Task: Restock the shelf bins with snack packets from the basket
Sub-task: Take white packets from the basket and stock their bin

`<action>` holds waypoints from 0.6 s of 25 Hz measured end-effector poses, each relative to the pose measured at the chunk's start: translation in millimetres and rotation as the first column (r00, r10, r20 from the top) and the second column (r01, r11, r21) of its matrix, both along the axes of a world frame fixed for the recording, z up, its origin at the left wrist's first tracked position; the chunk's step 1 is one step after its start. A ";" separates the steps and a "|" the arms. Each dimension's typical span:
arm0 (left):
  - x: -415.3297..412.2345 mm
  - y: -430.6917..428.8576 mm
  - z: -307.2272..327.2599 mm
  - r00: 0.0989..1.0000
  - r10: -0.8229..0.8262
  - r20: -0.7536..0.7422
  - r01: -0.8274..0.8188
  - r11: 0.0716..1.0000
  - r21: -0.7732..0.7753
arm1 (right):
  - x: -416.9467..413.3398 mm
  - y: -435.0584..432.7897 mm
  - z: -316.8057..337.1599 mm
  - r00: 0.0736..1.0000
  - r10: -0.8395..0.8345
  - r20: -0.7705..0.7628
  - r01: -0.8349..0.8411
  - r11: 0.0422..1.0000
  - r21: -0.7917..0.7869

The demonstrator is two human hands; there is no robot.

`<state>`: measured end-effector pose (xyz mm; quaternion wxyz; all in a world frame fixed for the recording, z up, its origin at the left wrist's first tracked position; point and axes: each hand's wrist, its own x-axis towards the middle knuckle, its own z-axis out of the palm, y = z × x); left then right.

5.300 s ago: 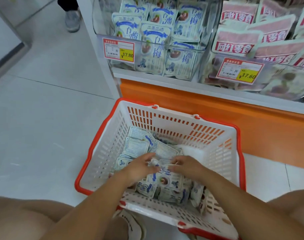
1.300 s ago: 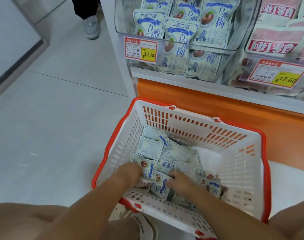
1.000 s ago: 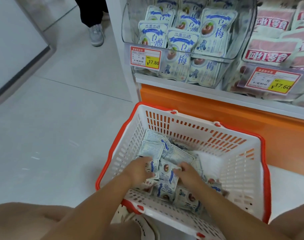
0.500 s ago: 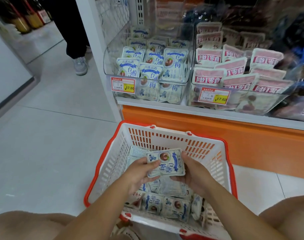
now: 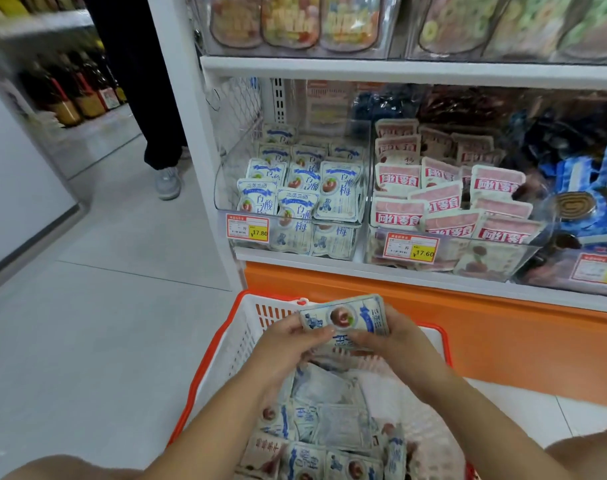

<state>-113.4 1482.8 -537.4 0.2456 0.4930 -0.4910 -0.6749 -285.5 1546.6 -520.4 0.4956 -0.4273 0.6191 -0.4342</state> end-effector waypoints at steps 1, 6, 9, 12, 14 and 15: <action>-1.3 -9.9 21.2 1.000 0.003 0.028 0.001 0.991 -0.135 | -3.2 -10.1 27.7 0.991 -0.027 -0.130 0.017 0.997 -0.079; -0.5 -90.1 103.6 0.952 0.204 0.227 0.067 0.585 -0.808 | -35.7 -88.0 144.3 0.796 -0.274 -0.540 -0.003 0.890 -0.455; -1.8 -147.4 109.9 0.793 0.279 0.542 0.419 0.396 -0.817 | -55.9 -144.6 162.3 0.662 -0.190 -0.725 -0.116 0.930 -0.350; -10.3 -191.7 106.4 0.590 0.245 0.770 0.673 0.377 -0.636 | -51.7 -188.5 163.3 0.424 0.102 -0.900 -0.246 0.969 -0.006; -15.5 -208.8 104.8 0.474 0.169 0.864 0.773 0.390 -0.500 | -38.3 -209.1 154.9 0.169 0.292 -0.941 -0.268 0.933 0.241; -17.3 -214.2 103.0 0.456 0.128 0.881 0.784 0.411 -0.465 | -32.9 -216.7 147.9 0.024 0.339 -0.941 -0.267 0.909 0.320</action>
